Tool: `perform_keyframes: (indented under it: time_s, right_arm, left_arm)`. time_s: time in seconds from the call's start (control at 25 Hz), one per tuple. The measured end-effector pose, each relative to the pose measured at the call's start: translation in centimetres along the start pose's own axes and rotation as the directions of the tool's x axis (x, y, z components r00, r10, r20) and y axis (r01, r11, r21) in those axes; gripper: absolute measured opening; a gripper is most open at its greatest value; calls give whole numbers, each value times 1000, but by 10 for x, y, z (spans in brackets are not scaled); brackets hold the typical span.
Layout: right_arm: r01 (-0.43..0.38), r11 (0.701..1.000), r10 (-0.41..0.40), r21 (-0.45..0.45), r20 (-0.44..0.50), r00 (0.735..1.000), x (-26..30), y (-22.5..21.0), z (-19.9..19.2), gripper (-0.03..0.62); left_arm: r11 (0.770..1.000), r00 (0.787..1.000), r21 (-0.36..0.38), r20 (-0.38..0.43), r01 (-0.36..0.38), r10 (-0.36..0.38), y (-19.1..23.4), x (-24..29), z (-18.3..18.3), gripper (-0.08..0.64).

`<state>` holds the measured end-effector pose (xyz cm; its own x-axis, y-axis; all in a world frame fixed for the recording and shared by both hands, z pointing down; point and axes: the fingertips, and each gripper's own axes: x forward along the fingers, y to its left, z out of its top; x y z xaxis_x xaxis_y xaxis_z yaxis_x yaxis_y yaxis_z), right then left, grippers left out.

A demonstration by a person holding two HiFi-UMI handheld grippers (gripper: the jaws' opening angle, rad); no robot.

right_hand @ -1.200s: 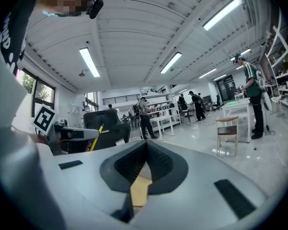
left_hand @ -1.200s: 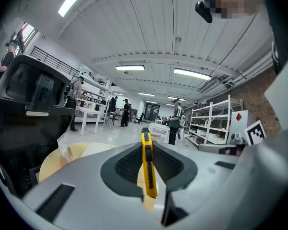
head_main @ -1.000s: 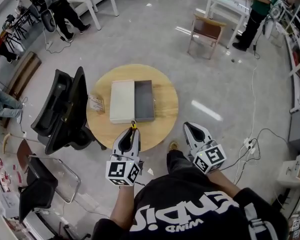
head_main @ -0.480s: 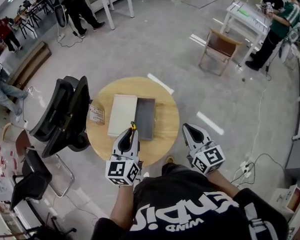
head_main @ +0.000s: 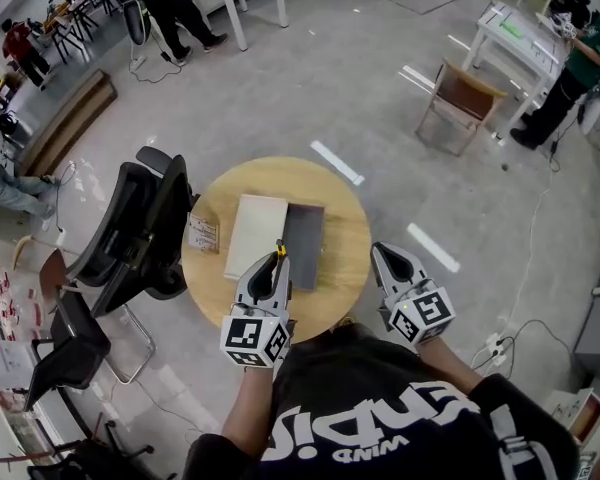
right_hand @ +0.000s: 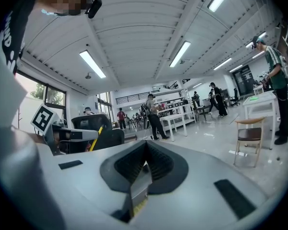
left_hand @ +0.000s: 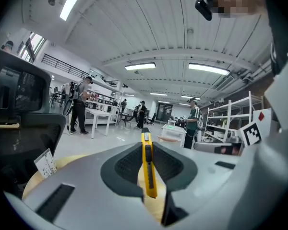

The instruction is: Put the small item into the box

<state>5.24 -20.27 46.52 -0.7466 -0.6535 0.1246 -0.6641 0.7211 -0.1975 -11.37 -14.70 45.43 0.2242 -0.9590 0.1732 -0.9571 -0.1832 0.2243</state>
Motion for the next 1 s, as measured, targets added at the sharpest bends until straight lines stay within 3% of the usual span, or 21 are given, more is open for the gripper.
perform_keyframes:
  time_s: [0.52,0.76,1.0]
  right_arm:
    - [25,1000,-25,12,8,1000,24,4,-6,1]
    - [56,998,-56,10,18,998,21,-6,0,0]
    - [82,997,-82,5,17,997,18,-13,1,0]
  left_arm:
    - [999,998,22,-59,35,-34,29,30,-14,71]
    - [998,989,-4,-138,55,-55,35,63,-43,71]
    - [998,965,25,-260,56,-48,44,90,-87,71]
